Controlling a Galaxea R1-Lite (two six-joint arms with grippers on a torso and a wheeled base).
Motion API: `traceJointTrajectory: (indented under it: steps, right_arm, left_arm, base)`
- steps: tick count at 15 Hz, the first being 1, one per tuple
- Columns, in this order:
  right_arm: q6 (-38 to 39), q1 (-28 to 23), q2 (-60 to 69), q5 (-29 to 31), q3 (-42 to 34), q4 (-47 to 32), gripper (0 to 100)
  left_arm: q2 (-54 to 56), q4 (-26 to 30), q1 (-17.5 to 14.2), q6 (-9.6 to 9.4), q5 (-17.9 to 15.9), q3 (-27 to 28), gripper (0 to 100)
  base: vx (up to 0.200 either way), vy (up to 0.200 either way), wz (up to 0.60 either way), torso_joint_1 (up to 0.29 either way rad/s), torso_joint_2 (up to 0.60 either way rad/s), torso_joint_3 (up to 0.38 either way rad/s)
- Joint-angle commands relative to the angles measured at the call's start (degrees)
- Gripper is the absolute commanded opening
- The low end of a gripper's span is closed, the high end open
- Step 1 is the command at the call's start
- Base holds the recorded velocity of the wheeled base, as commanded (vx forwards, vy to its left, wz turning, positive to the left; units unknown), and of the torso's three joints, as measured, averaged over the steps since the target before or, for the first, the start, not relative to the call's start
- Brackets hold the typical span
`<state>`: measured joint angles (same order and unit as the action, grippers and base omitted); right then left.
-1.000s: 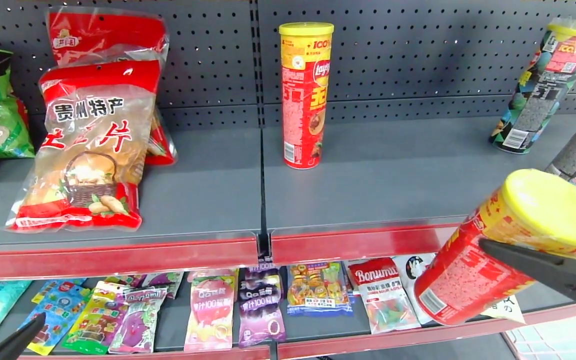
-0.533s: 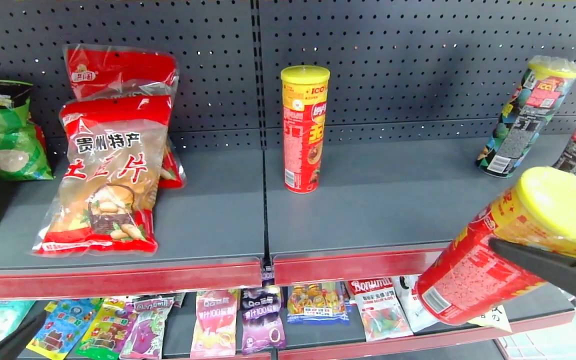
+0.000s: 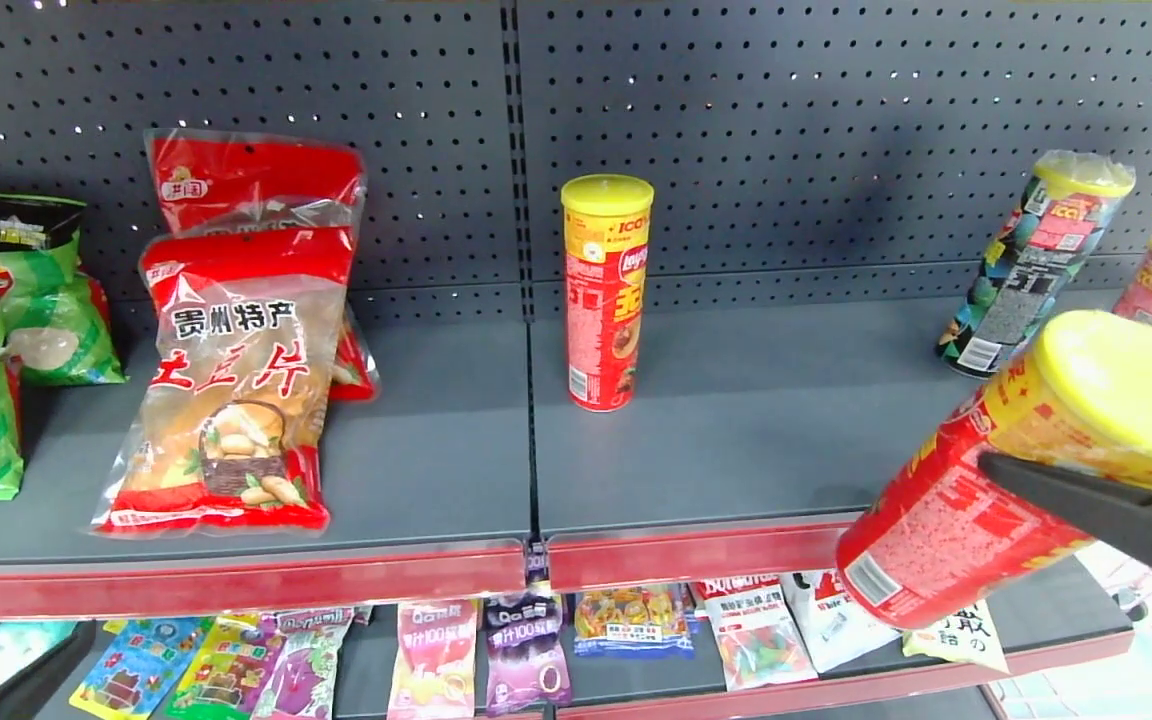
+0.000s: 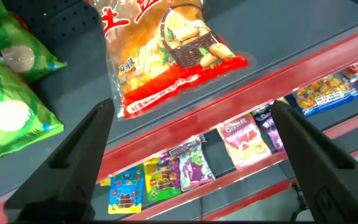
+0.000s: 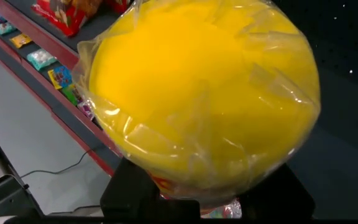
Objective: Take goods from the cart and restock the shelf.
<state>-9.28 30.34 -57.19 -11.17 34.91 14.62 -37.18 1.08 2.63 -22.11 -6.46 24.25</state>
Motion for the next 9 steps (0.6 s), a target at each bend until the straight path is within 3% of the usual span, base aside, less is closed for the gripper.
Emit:
traceJointTrajectory:
  steps: [1,4,6,7,8,9]
  right_arm:
    - [0.84,-0.2,-4.07,0.18,3.85,0.5,0]
    - [3.12,0.24,-6.27,-0.7,8.94,0.06,0]
    - [4.36,0.42,-5.74,-4.3,9.03,-0.2,0]
    - [4.62,0.33,-4.69,-4.3,8.5,-0.29,0]
    - [4.62,0.33,-4.25,-4.3,8.5,-0.38,0]
    - [4.62,0.24,-3.63,-4.3,8.06,-1.17,0]
  left_arm:
    - [-4.48,-2.49,0.09,-0.91,-0.31,1.15,100]
    - [-17.05,-10.14,1.76,0.05,-6.46,7.57,100]
    - [-23.64,-11.81,5.28,1.46,-7.6,13.02,100]
    - [-30.32,-11.81,9.14,4.8,-7.95,20.05,100]
    - [-32.25,-11.72,10.55,5.94,-8.22,22.33,100]
    - [-38.84,-11.81,15.82,9.46,-10.77,28.66,100]
  base:
    - [0.0,0.0,0.0,0.0,0.0,0.0]
    - [0.0,0.0,0.0,0.0,0.0,0.0]
    - [0.0,0.0,0.0,0.0,0.0,0.0]
    - [0.0,0.0,0.0,0.0,0.0,0.0]
    - [0.0,0.0,0.0,0.0,0.0,0.0]
    - [0.0,0.0,0.0,0.0,0.0,0.0]
